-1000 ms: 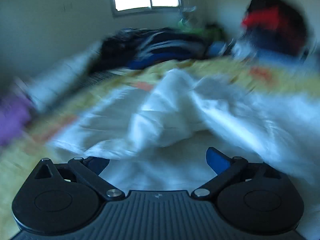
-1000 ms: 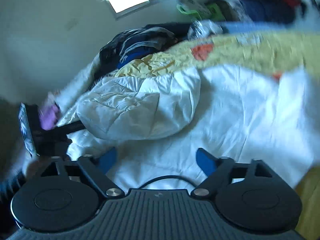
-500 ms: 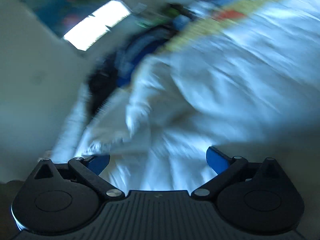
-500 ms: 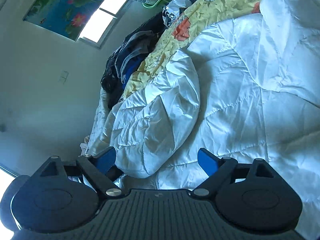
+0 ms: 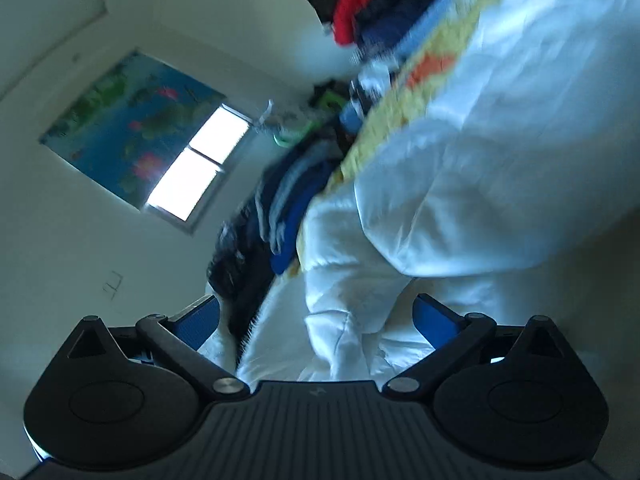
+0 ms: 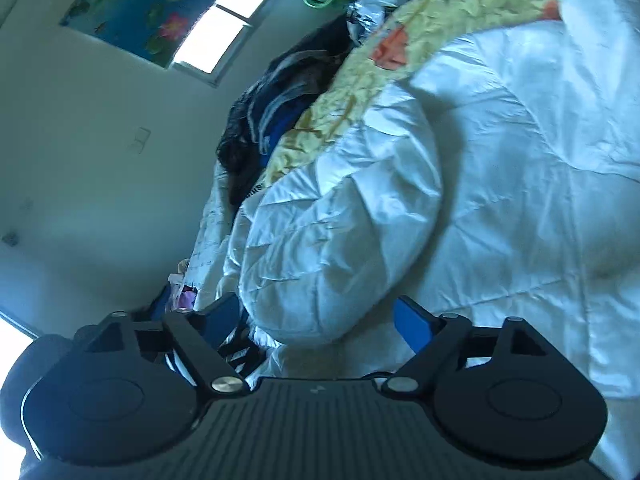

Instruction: Fold small clothes

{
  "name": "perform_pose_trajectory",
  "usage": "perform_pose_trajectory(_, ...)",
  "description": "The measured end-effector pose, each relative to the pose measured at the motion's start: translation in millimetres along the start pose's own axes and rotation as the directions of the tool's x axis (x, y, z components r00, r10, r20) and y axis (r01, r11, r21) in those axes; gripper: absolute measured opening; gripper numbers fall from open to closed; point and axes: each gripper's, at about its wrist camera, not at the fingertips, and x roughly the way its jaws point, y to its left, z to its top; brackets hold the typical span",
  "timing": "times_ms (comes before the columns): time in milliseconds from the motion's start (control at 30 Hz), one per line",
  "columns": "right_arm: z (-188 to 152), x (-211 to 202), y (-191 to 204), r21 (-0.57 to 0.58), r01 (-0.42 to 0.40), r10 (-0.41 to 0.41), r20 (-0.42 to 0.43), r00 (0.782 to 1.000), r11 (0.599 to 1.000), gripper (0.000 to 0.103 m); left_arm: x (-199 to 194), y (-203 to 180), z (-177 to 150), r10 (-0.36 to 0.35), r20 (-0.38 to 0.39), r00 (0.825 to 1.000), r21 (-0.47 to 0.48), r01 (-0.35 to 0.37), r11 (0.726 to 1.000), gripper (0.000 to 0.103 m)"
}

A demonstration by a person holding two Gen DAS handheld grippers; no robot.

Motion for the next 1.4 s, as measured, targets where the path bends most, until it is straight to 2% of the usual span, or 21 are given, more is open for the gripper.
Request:
perform_pose_trajectory(33, 0, 1, 1, -0.006, 0.006, -0.006, -0.004, 1.0, 1.0, 0.081, 13, 1, -1, 0.025, -0.025, 0.999, 0.005, -0.025, 1.0, 0.102)
perform_pose_trajectory(100, -1, 3, 4, -0.019, 0.017, -0.017, -0.009, 1.0, 1.0, 0.08, 32, 17, -3, 0.059, -0.062, 0.996, -0.086, -0.064, 0.994, 0.083)
perform_pose_trajectory(133, -2, 3, 5, -0.029, 0.022, -0.022, -0.01, 1.0, 0.999, 0.08, 43, 35, -7, 0.039, -0.111, 0.993, -0.187, -0.06, 0.981, 0.059)
perform_pose_trajectory(167, -2, 2, 5, -0.039, 0.027, -0.028, -0.01, 1.0, 0.999, 0.08, 54, 57, -12, 0.002, -0.155, 0.988, -0.312, -0.05, 0.949, 0.032)
perform_pose_trajectory(233, -2, 2, 4, -0.049, 0.037, -0.037, -0.008, 0.999, 0.998, 0.08, 74, 97, -31, -0.088, -0.223, 0.971, -0.54, -0.048, 0.84, 0.012)
perform_pose_trajectory(333, 2, 5, -5, -0.023, 0.066, -0.066, -0.004, 0.998, 0.998, 0.08, 108, 134, -71, -0.207, -0.332, 0.92, -0.733, -0.113, 0.671, 0.012)
perform_pose_trajectory(400, 4, 8, -12, 0.006, 0.081, -0.081, -0.007, 0.997, 0.997, 0.08, 120, 143, -90, -0.289, -0.37, 0.883, -0.793, -0.138, 0.593, 0.013)
perform_pose_trajectory(500, 7, 12, -24, 0.059, 0.099, -0.098, -0.011, 0.995, 0.993, 0.082, 105, 152, -122, -0.379, -0.355, 0.855, -0.868, -0.152, 0.472, 0.017)
perform_pose_trajectory(633, 8, 12, -35, 0.114, 0.083, -0.082, -0.012, 0.997, 0.99, 0.083, 53, 143, -125, -0.402, -0.321, 0.858, -0.884, -0.119, 0.453, 0.033)
perform_pose_trajectory(767, 12, 15, -42, 0.175, 0.069, -0.07, -0.004, 0.998, 0.982, 0.083, 11, 138, -90, -0.418, -0.122, 0.9, -0.922, 0.054, 0.385, 0.078)
perform_pose_trajectory(833, 16, 18, -45, 0.213, 0.061, -0.062, 0.0, 0.998, 0.975, 0.083, -12, 132, -70, -0.404, -0.038, 0.914, -0.926, 0.12, 0.358, 0.078)
perform_pose_trajectory(867, 17, 20, -46, 0.231, 0.056, -0.058, 0.0, 0.998, 0.971, 0.083, -18, 127, -61, -0.444, 0.042, 0.895, -0.928, 0.2, 0.315, 0.078)
perform_pose_trajectory(933, 20, 24, -48, 0.261, 0.042, -0.043, -0.001, 0.999, 0.965, 0.083, -21, 113, -41, -0.568, 0.183, 0.802, -0.903, 0.365, 0.224, 0.078)
perform_pose_trajectory(967, 22, 27, -49, 0.275, 0.036, -0.037, 0.0, 0.999, 0.961, 0.083, -19, 104, -33, -0.6, 0.211, 0.772, -0.895, 0.399, 0.198, 0.078)
perform_pose_trajectory(1067, 25, 38, -47, 0.277, 0.002, -0.004, 0.006, 1.0, 0.961, 0.078, -3, 79, -18, -0.668, 0.169, 0.724, -0.909, 0.376, 0.178, 0.077)
perform_pose_trajectory(1133, 27, 47, -49, 0.287, 0.017, -0.019, 0.002, 1.0, 0.958, 0.066, 13, 67, -21, -0.716, 0.187, 0.672, -0.936, 0.343, 0.077, 0.075)
perform_pose_trajectory(1200, 27, 54, -52, 0.295, 0.029, -0.027, -0.011, 1.0, 0.955, 0.041, 29, 58, -26, -0.754, 0.21, 0.623, -0.951, 0.308, -0.011, 0.062)
perform_pose_trajectory(1233, 28, 57, -53, 0.289, 0.043, -0.039, -0.019, 0.999, 0.956, 0.037, 34, 56, -25, -0.763, 0.221, 0.607, -0.952, 0.304, -0.034, 0.049)
perform_pose_trajectory(1267, 28, 58, -52, 0.268, 0.048, -0.046, -0.015, 0.999, 0.962, 0.025, 37, 55, -24, -0.768, 0.234, 0.597, -0.95, 0.31, -0.049, 0.022)
perform_pose_trajectory(1300, 29, 57, -49, 0.233, 0.06, -0.06, -0.007, 0.998, 0.971, 0.016, 37, 53, -24, -0.771, 0.254, 0.584, -0.943, 0.327, -0.062, 0.013)
perform_pose_trajectory(1400, 37, 45, -34, 0.117, 0.114, -0.12, 0.043, 0.992, 0.987, 0.014, 24, 46, -13, -0.771, 0.282, 0.571, -0.921, 0.387, -0.05, 0.012)
